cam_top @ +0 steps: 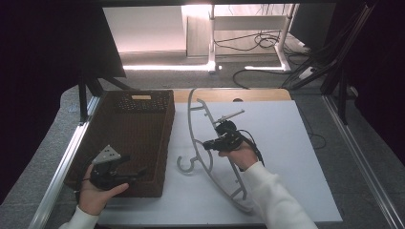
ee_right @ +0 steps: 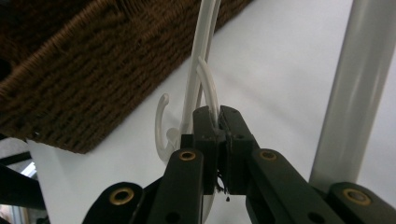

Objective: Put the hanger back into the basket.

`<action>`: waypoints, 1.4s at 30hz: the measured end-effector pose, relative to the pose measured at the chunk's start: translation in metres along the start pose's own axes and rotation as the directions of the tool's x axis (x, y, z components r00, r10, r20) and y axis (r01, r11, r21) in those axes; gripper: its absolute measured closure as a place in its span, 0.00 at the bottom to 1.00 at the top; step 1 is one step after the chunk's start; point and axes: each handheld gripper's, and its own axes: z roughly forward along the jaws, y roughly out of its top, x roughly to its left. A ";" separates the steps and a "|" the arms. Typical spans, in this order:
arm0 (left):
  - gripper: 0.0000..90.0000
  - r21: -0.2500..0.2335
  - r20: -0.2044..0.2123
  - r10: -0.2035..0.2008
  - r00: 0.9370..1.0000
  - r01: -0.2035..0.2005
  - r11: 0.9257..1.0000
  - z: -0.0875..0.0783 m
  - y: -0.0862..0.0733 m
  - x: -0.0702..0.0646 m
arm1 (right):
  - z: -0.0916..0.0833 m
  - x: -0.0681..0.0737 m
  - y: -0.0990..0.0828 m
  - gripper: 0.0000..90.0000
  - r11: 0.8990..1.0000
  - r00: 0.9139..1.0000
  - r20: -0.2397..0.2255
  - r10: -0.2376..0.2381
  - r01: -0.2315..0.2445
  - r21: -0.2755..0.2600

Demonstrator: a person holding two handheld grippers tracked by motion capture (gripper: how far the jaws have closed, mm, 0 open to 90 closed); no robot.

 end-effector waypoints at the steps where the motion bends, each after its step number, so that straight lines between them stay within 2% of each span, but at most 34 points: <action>1: 0.22 0.000 0.000 0.000 1.000 0.000 1.000 0.000 0.000 0.000 | 0.000 0.000 0.000 0.96 1.000 1.000 0.000 0.000 0.000 0.000; 2: 0.22 0.000 0.000 0.003 1.000 -0.003 1.000 0.000 0.001 -0.001 | -0.006 -0.003 0.000 0.96 1.000 1.000 -0.019 0.016 -0.017 -0.027; 3: 0.22 0.000 0.000 0.003 1.000 -0.003 1.000 0.000 0.001 -0.001 | -0.006 -0.003 0.000 0.96 1.000 1.000 -0.019 0.016 -0.017 -0.027; 6: 0.22 -0.002 0.001 0.001 1.000 -0.001 1.000 0.000 0.001 -0.001 | -0.021 -0.009 0.001 0.96 0.995 0.998 -0.047 0.048 -0.052 -0.088; 7: 0.22 -0.002 0.003 0.005 1.000 -0.005 1.000 0.000 0.002 -0.001 | -0.021 -0.009 0.001 0.96 0.995 0.998 -0.047 0.048 -0.052 -0.088; 8: 0.22 -0.002 0.004 0.000 1.000 0.000 1.000 0.000 0.002 -0.002 | -0.030 -0.012 0.000 0.96 0.990 0.996 -0.064 0.067 -0.075 -0.121; 9: 0.22 -0.004 0.008 0.003 1.000 -0.003 1.000 0.000 0.003 -0.002 | -0.030 -0.012 0.000 0.96 0.990 0.996 -0.064 0.067 -0.075 -0.121; 11: 0.22 -0.005 0.014 0.006 1.000 -0.006 1.000 0.001 0.005 -0.004 | -0.042 -0.016 0.000 0.96 0.980 0.991 -0.095 0.090 -0.105 -0.170; 12: 0.22 -0.006 0.019 0.012 1.000 -0.012 1.000 0.001 0.006 -0.005 | -0.042 -0.016 0.000 0.96 0.980 0.991 -0.095 0.090 -0.105 -0.170; 14: 0.23 -0.011 0.031 0.017 0.999 -0.017 1.000 0.002 0.009 -0.008 | -0.055 -0.018 -0.001 0.96 0.971 0.990 -0.107 0.094 -0.114 -0.211; 15: 0.23 -0.012 0.038 0.022 0.999 -0.021 1.000 0.003 0.011 -0.010 | -0.055 -0.018 -0.001 0.96 0.971 0.990 -0.107 0.094 -0.114 -0.211; 16: 0.23 -0.015 0.045 0.026 0.999 -0.025 1.000 0.004 0.013 -0.012 | -0.062 -0.018 -0.001 0.96 0.963 0.990 -0.110 0.092 -0.117 -0.242; 17: 0.23 -0.016 0.053 0.030 0.998 -0.029 0.999 0.005 0.015 -0.014 | -0.062 -0.018 -0.001 0.96 0.963 0.990 -0.110 0.092 -0.117 -0.242; 18: 0.23 -0.019 0.070 0.037 0.997 -0.036 0.999 0.007 0.019 -0.019 | -0.070 -0.019 -0.002 0.96 0.956 0.988 -0.122 0.093 -0.123 -0.267; 19: 0.23 -0.019 0.070 0.037 0.997 -0.036 0.999 0.007 0.019 -0.019 | -0.070 -0.019 -0.002 0.96 0.956 0.988 -0.122 0.093 -0.123 -0.267; 21: 0.24 -0.022 0.089 0.042 0.995 -0.040 0.999 0.009 0.023 -0.024 | -0.079 -0.021 -0.003 0.96 0.948 0.987 -0.129 0.093 -0.127 -0.293; 29: 0.26 -0.002 0.155 0.061 0.986 -0.061 0.998 0.030 0.044 -0.051 | -0.090 -0.024 -0.009 0.96 0.936 0.987 -0.134 0.092 -0.132 -0.326; 31: 0.27 0.022 0.189 0.055 0.980 -0.060 0.998 0.041 0.052 -0.062 | -0.092 -0.026 -0.011 0.96 0.934 0.986 -0.138 0.096 -0.137 -0.331; 32: 0.27 0.022 0.189 0.055 0.980 -0.060 0.998 0.041 0.052 -0.062 | -0.092 -0.026 -0.011 0.96 0.934 0.986 -0.138 0.096 -0.137 -0.331; 37: 0.28 0.056 0.247 0.035 0.968 -0.051 0.997 0.061 0.064 -0.080 | -0.096 -0.028 -0.015 0.96 0.929 0.985 -0.140 0.100 -0.143 -0.341; 41: 0.29 0.060 0.273 0.026 0.962 -0.044 0.997 0.078 0.074 -0.095 | -0.099 -0.029 -0.016 0.96 0.925 0.984 -0.143 0.104 -0.148 -0.350; 42: 0.30 0.060 0.273 0.026 0.962 -0.044 0.997 0.078 0.074 -0.095 | -0.100 -0.029 -0.016 0.96 0.924 0.984 -0.144 0.101 -0.146 -0.354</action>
